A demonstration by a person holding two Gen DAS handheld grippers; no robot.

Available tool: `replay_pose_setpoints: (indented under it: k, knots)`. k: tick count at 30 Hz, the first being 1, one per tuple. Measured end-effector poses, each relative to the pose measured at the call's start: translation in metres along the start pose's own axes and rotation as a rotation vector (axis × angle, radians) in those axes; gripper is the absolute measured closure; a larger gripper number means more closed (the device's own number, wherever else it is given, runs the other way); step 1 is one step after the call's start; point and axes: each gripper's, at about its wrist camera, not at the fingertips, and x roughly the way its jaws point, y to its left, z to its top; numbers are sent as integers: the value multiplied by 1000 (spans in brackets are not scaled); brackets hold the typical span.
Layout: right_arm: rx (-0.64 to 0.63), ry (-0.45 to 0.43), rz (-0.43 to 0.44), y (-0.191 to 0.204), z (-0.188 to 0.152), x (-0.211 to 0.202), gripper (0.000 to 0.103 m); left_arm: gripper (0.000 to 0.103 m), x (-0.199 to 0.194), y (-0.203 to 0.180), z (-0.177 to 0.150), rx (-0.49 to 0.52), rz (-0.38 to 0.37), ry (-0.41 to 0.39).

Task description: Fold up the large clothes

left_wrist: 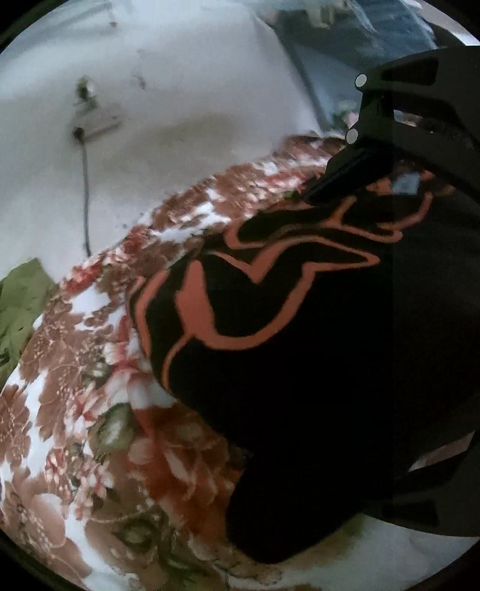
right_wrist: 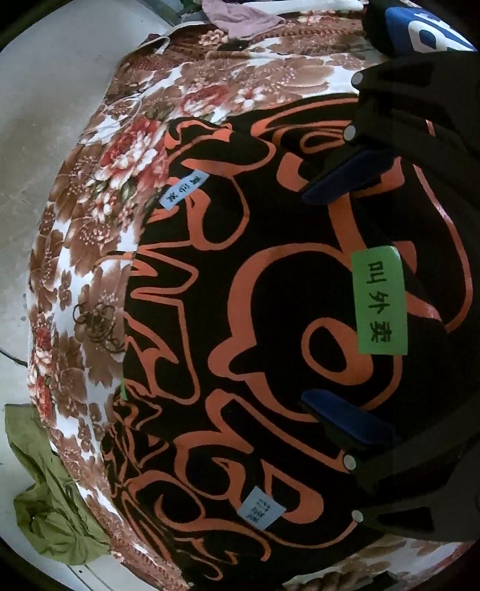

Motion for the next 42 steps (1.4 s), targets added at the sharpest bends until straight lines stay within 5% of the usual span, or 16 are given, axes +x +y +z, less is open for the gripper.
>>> replay_pose_setpoints:
  k: [1, 7, 10, 15, 24, 42]
  knots:
    - [8, 6, 4, 0, 0, 2, 5, 30, 5, 10, -4, -4, 50, 29]
    - [28, 14, 16, 3, 2, -7, 5, 63, 12, 28, -7, -28, 10, 63]
    - [46, 21, 37, 4, 1, -20, 5, 71, 9, 22, -6, -21, -7, 66]
    - [2, 25, 22, 17, -8, -31, 5, 73, -1, 10, -1, 11, -23, 58]
    - [25, 34, 35, 14, -27, -3, 5, 74, -20, -75, 0, 252, -10, 29]
    - [152, -22, 123, -12, -56, -6, 5, 75, -7, -260, -90, 850, 61, -12]
